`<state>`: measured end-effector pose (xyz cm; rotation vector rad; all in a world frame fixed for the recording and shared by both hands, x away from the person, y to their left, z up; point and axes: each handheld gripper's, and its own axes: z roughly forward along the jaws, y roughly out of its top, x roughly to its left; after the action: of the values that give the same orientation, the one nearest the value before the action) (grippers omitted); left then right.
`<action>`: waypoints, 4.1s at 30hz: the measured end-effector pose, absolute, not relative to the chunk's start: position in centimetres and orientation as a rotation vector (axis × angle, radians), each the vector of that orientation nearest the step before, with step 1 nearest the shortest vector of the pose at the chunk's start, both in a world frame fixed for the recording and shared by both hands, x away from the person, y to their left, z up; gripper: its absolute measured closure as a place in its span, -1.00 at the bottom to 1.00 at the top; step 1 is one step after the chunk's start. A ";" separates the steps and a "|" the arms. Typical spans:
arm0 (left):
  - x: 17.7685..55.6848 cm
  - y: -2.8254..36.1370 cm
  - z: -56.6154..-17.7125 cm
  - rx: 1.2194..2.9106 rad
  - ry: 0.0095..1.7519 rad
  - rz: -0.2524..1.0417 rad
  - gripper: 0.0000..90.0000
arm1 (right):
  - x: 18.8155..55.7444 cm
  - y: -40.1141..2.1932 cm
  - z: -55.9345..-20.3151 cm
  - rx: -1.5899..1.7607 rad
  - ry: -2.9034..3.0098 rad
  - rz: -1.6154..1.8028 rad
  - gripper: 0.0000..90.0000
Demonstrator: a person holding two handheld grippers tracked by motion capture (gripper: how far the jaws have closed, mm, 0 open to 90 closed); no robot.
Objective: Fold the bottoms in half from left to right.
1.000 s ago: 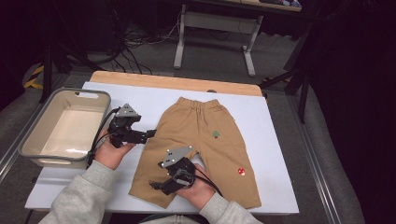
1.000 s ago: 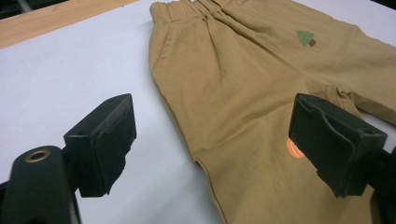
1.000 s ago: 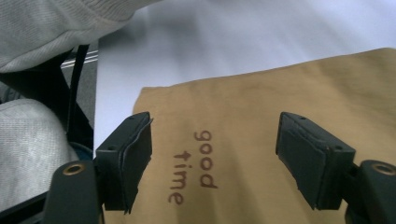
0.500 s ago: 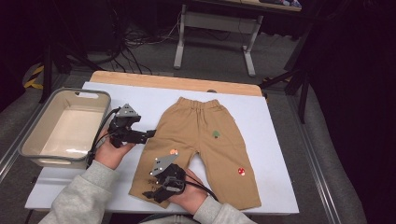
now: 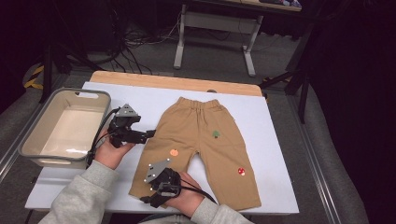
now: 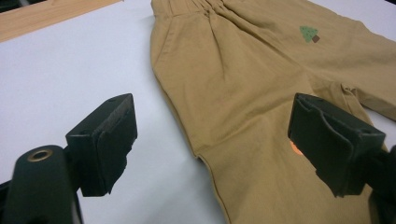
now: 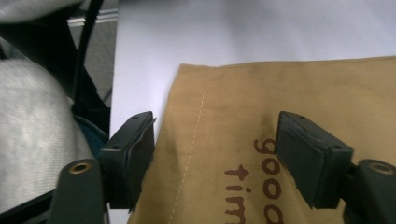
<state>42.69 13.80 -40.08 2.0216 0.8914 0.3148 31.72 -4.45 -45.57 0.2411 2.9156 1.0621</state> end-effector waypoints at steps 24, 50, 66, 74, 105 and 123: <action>43.5 12.5 -40.6 2.024 0.905 0.254 -0.60 | 32.5 -6.3 -44.7 0.455 2.935 0.994 0.97; 50.2 8.7 -45.1 2.082 1.020 0.253 -0.19 | 31.4 -9.0 -43.5 0.432 2.891 1.129 0.95; 50.6 8.7 -46.1 2.049 1.073 0.181 0.27 | 31.3 -9.3 -43.6 0.425 2.884 1.144 0.92; 50.3 8.2 -45.9 2.075 1.039 0.172 0.89 | 31.3 -9.5 -43.6 0.429 2.880 1.149 0.91; 49.9 10.8 -40.4 1.966 1.068 0.269 0.90 | 30.7 -11.5 -39.6 0.390 2.660 1.406 0.94; 50.6 11.6 -35.7 1.947 1.047 0.343 0.89 | 31.1 -12.2 -37.7 0.403 2.550 1.528 0.94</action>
<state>50.60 11.56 -35.73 1.9469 1.0474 0.3430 31.09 -12.23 -37.69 0.4028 2.5500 1.5282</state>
